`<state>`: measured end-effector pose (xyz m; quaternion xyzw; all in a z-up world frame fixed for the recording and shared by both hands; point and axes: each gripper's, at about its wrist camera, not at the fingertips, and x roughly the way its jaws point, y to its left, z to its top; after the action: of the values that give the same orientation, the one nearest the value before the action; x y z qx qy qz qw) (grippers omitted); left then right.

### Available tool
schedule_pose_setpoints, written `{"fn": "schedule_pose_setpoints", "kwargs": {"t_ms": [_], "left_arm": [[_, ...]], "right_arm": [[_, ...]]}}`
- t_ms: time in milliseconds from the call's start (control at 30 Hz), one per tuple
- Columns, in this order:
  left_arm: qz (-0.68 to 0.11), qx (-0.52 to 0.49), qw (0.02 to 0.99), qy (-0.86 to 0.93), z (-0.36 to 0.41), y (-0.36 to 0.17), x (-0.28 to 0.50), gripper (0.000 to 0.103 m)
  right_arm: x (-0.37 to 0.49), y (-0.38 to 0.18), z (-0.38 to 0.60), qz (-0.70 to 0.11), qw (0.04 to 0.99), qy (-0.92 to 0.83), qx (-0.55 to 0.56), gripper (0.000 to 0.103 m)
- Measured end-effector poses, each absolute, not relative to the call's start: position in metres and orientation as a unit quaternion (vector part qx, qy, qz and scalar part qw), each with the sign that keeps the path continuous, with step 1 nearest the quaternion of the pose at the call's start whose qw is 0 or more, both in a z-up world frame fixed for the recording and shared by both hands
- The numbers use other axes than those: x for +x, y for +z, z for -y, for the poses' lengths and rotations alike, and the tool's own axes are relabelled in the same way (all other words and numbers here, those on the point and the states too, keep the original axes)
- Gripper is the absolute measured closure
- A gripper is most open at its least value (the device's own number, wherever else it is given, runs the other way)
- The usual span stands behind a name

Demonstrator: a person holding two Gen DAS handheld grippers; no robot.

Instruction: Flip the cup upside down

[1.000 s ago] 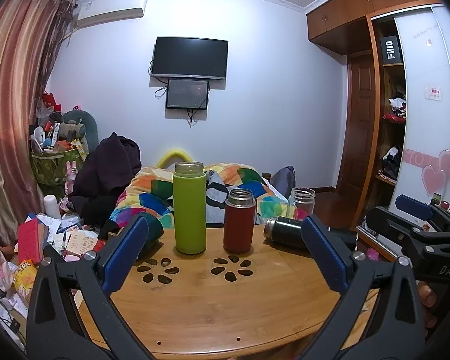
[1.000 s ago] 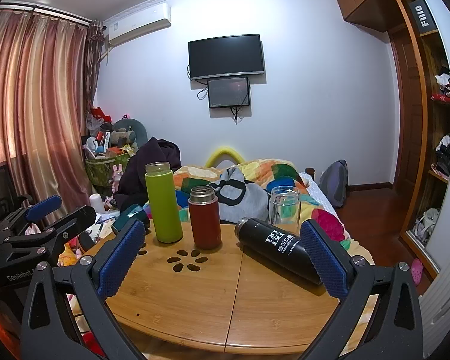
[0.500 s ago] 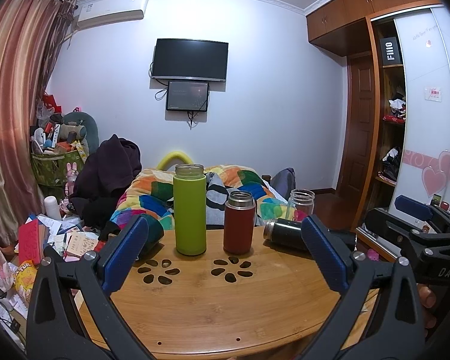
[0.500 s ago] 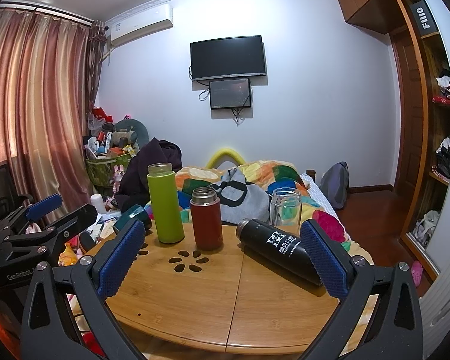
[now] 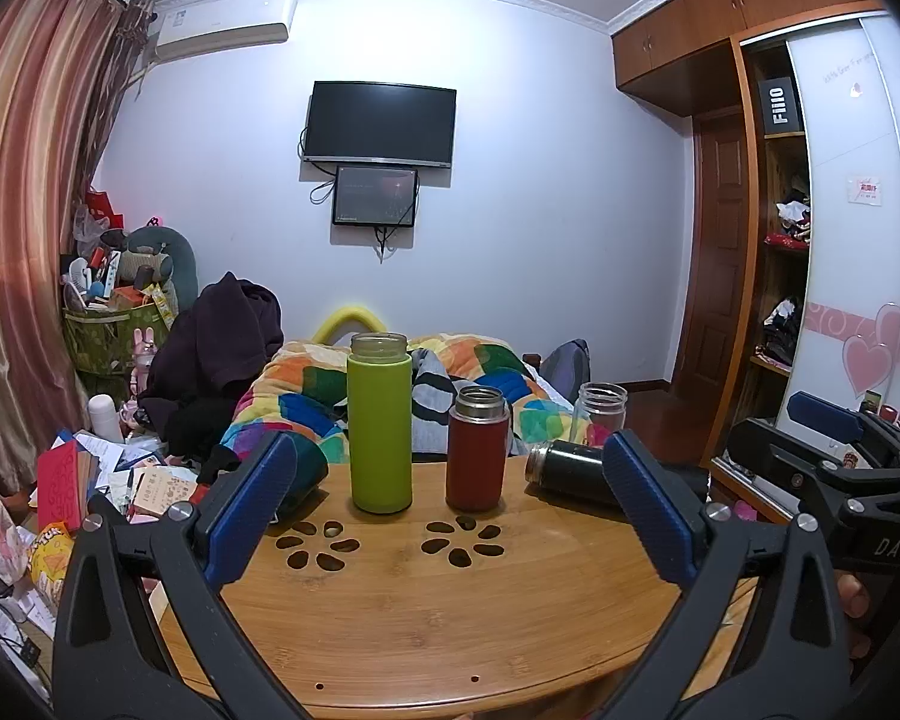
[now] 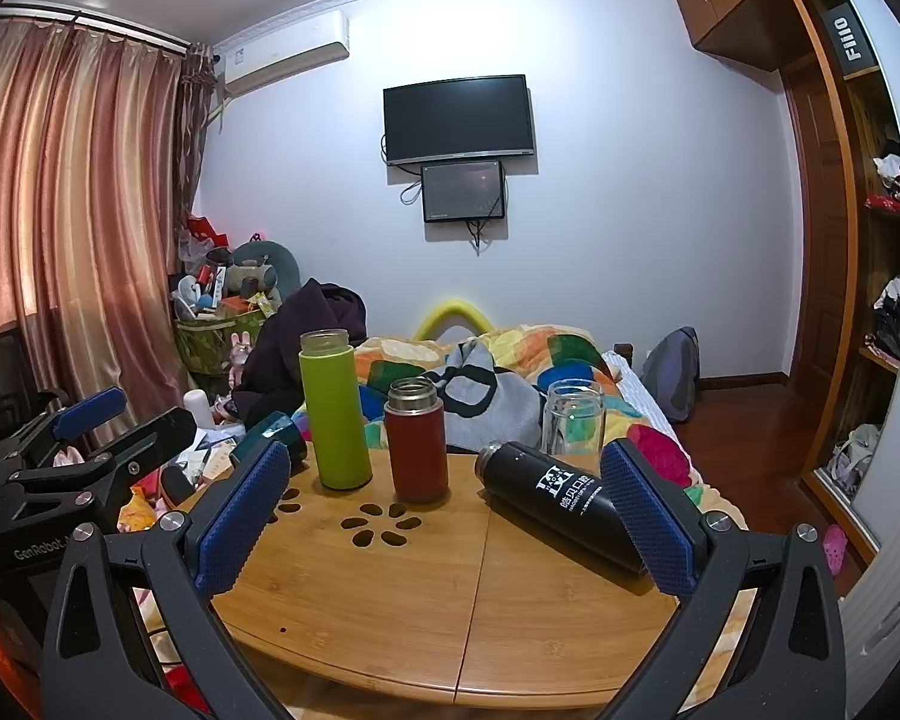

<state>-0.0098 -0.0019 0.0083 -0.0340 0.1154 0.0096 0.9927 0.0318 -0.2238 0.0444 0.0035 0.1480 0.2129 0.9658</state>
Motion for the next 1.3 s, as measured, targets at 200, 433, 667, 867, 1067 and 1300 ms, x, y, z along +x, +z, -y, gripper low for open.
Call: {"fn": "schedule_pose_setpoints", "kwargs": {"t_ms": [200, 433, 667, 867, 1067, 1300], "left_arm": [[-0.114, -0.034, 0.993, 0.010, 0.003, 0.009, -0.010, 0.000], [-0.112, -0.033, 0.993, 0.010, 0.007, 0.014, -0.010, 0.000], [-0.111, -0.033, 0.993, 0.010, 0.006, 0.014, -0.012, 0.000], [-0.110, -0.032, 0.993, 0.009, 0.007, 0.016, -0.012, 0.000], [-0.110, -0.028, 0.994, 0.009, 0.010, 0.018, -0.013, 0.000], [-0.124, -0.029, 0.992, 0.006, 0.011, 0.009, 0.012, 0.000]], "right_arm": [[0.028, 0.046, 0.225, -0.145, 0.966, 0.214, 0.001, 0.000], [0.027, 0.047, 0.224, -0.143, 0.966, 0.215, 0.000, 0.000], [0.027, 0.047, 0.224, -0.143, 0.966, 0.214, 0.000, 0.000], [0.027, 0.047, 0.224, -0.143, 0.966, 0.214, 0.000, 0.000], [0.027, 0.047, 0.224, -0.142, 0.966, 0.215, 0.000, 0.000], [0.035, 0.044, 0.232, -0.148, 0.967, 0.207, 0.003, 0.000]]}}
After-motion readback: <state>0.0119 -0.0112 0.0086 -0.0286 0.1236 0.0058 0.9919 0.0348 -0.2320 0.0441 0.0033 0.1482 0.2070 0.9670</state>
